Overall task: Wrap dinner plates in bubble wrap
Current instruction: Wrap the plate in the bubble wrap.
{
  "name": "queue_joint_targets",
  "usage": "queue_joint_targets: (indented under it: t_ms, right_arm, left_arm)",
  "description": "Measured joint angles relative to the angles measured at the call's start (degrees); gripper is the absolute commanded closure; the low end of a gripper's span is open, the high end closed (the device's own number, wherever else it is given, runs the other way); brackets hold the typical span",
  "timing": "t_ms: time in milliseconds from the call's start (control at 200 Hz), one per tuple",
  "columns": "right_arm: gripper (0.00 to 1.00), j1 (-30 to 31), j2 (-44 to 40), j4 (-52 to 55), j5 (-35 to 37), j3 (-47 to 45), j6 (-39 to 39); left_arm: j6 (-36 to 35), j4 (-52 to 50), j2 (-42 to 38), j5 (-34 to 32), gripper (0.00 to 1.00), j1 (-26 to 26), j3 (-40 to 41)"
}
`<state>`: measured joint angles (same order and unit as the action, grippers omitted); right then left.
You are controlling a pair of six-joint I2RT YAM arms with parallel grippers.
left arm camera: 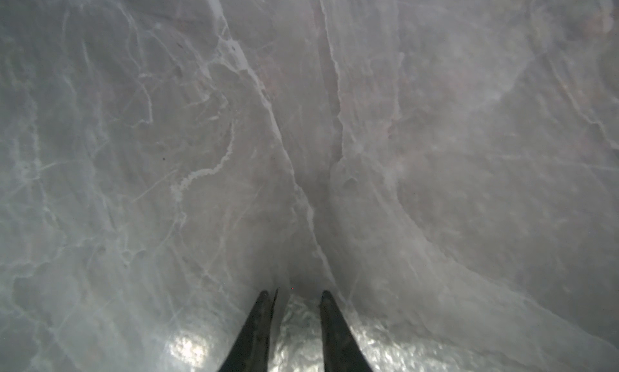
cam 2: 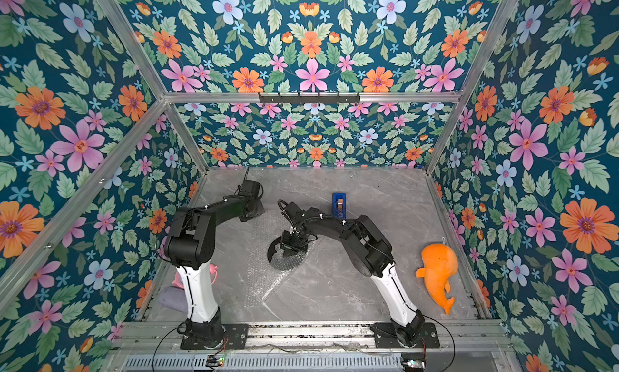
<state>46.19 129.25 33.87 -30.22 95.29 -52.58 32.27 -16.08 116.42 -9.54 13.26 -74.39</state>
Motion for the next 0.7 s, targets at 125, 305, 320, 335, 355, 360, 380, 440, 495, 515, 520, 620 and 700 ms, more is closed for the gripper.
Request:
queue_joint_targets:
  t_ms: [125,305,320,335,355,360,380,440,495,515,520,620,700]
  right_arm:
    - [1.0,-0.02,-0.04,-0.15,-0.02,-0.11,-0.2]
    - [1.0,-0.04,-0.35,-0.76,-0.02,-0.37,-0.42]
    - [1.0,-0.04,-0.35,-0.76,-0.02,-0.39,-0.42]
    - [1.0,-0.04,-0.37,-0.79,-0.02,-0.42,-0.42]
    - [1.0,-0.04,-0.39,-0.85,-0.02,-0.48,-0.44]
    - [1.0,-0.04,-0.39,-0.87,-0.02,-0.48,-0.44]
    - [1.0,-0.04,-0.42,-0.9,-0.02,-0.48,-0.46]
    - [1.0,-0.04,-0.48,-1.05,-0.02,-0.66,-0.72]
    - [1.0,-0.07,-0.55,-1.27,-0.04,-0.85,-0.83]
    - [1.0,-0.07,-0.55,-1.27,-0.04,-0.85,-0.83]
    - [1.0,-0.07,-0.55,-1.27,-0.04,-0.85,-0.83]
    - [1.0,-0.09,-0.46,-1.22,-0.11,-0.92,-0.85]
    - [1.0,-0.15,-0.42,-1.29,-0.39,-1.05,-0.96]
  left_arm:
    - [0.24,-0.55,-0.63,0.98,0.77,0.44,0.7]
    - [0.17,-0.9,0.39,0.83,0.91,0.52,0.55]
    - [0.17,-0.85,0.42,0.81,0.93,0.55,0.52]
    - [0.15,-0.81,0.46,0.74,0.95,0.55,0.52]
    - [0.17,-0.76,0.46,0.57,0.97,0.55,0.52]
    - [0.17,-0.74,0.46,0.55,0.97,0.55,0.55]
    - [0.2,-0.66,0.39,0.39,0.99,0.57,0.61]
    - [0.35,0.2,-0.17,0.33,1.0,0.57,1.38]
    - [0.46,1.31,-1.68,0.9,1.0,0.57,2.6]
    - [0.63,1.31,-2.21,1.49,1.0,0.57,2.97]
    - [0.7,1.29,-2.43,1.81,1.0,0.57,3.13]
    - [2.03,-1.05,-6.23,7.65,1.0,0.74,5.33]
    - [3.34,-1.49,-10.05,13.57,1.0,1.05,7.85]
